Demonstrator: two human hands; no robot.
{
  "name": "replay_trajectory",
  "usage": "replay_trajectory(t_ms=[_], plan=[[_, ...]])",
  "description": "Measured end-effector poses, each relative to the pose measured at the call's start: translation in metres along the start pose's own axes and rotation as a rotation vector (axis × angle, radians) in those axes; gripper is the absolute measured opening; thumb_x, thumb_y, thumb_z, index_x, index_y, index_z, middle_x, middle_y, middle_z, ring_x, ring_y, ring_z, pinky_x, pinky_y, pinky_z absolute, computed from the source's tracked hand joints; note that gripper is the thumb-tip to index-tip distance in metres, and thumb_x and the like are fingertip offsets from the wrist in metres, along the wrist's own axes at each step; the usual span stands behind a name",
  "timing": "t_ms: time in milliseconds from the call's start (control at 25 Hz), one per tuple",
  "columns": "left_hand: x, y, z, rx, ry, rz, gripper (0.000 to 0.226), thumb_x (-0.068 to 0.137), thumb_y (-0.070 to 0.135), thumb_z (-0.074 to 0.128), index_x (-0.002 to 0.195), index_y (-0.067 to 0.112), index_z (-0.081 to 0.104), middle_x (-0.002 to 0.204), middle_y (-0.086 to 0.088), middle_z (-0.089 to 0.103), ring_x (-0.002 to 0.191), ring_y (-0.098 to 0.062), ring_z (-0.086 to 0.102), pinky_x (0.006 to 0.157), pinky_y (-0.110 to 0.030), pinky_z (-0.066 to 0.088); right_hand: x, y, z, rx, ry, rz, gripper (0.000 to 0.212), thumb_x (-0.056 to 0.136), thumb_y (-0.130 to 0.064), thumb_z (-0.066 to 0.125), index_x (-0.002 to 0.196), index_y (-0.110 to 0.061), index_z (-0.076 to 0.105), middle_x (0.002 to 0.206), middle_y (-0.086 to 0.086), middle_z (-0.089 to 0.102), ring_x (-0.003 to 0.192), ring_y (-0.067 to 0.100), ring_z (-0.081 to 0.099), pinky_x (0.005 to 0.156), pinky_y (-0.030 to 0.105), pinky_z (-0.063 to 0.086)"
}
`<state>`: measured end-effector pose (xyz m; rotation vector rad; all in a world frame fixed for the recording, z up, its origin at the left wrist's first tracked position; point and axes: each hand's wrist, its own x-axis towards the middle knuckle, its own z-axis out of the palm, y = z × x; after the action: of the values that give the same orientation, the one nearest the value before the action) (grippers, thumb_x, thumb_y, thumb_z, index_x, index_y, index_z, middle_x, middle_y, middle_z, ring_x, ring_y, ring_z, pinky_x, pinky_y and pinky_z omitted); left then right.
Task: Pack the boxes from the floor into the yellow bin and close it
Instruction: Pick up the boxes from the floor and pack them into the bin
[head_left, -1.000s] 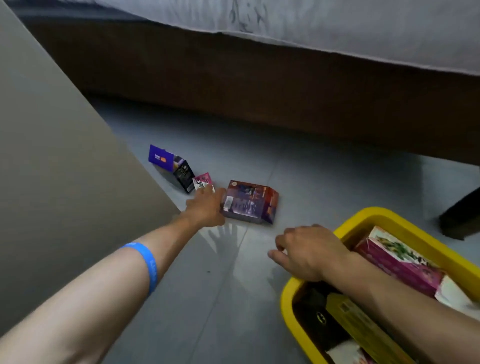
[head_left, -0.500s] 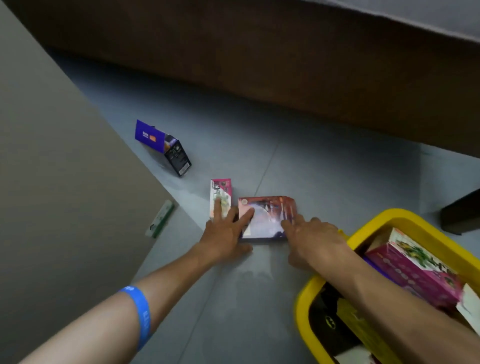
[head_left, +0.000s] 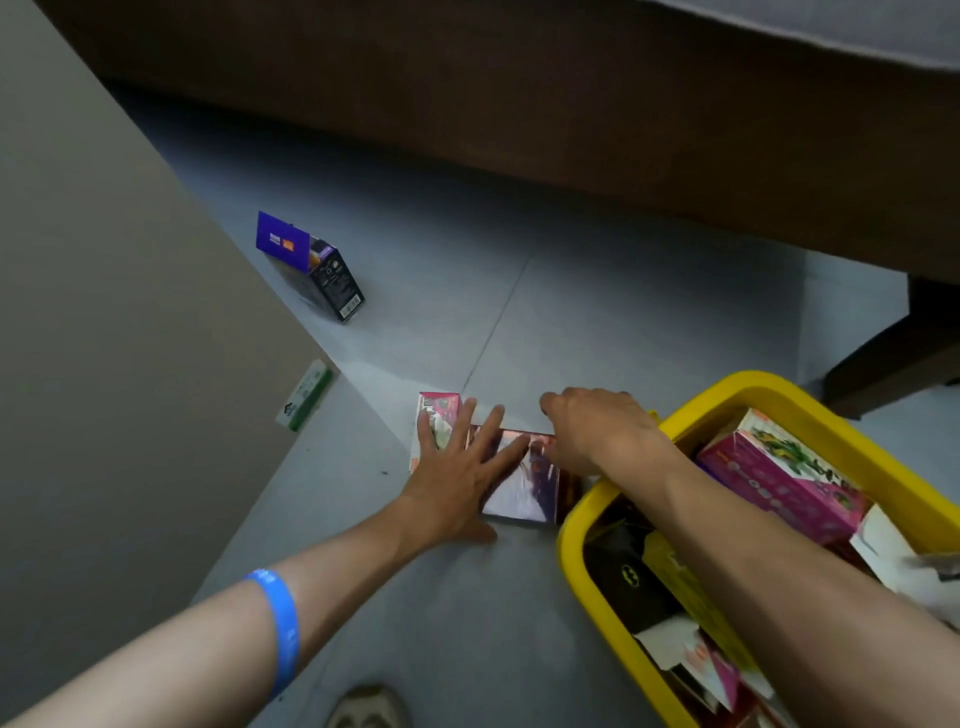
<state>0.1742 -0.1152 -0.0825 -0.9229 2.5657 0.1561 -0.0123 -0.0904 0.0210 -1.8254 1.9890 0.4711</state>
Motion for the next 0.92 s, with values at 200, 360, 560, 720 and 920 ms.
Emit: replay_trajectory(t_ms=[200,360,560,720,920], plan=[[0.023,-0.016,-0.014,-0.202,-0.184,-0.152,0.139,0.05,0.073,0.078,0.15,0.044,-0.013,0.154,-0.005,0.022,0.145,-0.032,0.015,0.101,-0.083,0.004,-0.015,0.009,0.003,0.075,-0.006,-0.018,0.036,0.088,-0.035,0.055,0.122,-0.021,0.054,0.125,0.007,0.06,0.11,0.03,0.058,0.083,0.038,0.041],[0.005,-0.034,-0.004,-0.15,-0.091,-0.138,0.137,0.049,0.085,0.065,0.151,0.039,-0.013,0.153,-0.003,0.025,0.144,-0.03,0.018,0.103,-0.079,0.001,-0.026,0.014,0.006,-0.006,-0.013,-0.021,0.05,0.088,-0.035,0.057,0.135,-0.022,0.047,0.132,0.006,0.057,0.115,0.03,0.055,0.092,0.042,0.043],[-0.009,-0.031,-0.017,-0.487,0.164,-0.238,0.123,0.055,0.087,0.056,0.153,0.029,0.009,0.145,-0.006,0.036,0.135,-0.029,0.032,0.113,-0.06,0.018,-0.013,-0.013,0.01,0.182,-0.074,-0.08,0.106,0.071,-0.05,0.076,0.153,-0.031,0.012,0.156,0.004,0.026,0.125,0.036,0.046,0.101,0.046,0.04],[-0.017,-0.024,-0.034,-0.635,0.598,-0.203,0.105,0.055,0.076,0.068,0.143,0.031,0.032,0.127,0.002,0.048,0.115,-0.02,0.046,0.098,-0.038,0.036,0.001,-0.025,-0.003,1.119,0.08,0.197,0.11,0.066,-0.038,0.087,0.149,-0.026,0.017,0.126,-0.003,0.048,0.11,0.021,0.055,0.082,0.033,0.048],[-0.018,-0.054,-0.023,-0.748,0.364,-0.168,0.13,0.051,0.078,0.075,0.151,0.046,-0.001,0.161,-0.001,0.016,0.147,-0.024,0.016,0.117,-0.051,0.02,0.01,-0.013,-0.017,1.15,0.132,0.326,0.047,0.064,-0.038,0.084,0.101,-0.026,0.058,0.093,-0.004,0.066,0.073,0.01,0.058,0.049,0.022,0.042]])
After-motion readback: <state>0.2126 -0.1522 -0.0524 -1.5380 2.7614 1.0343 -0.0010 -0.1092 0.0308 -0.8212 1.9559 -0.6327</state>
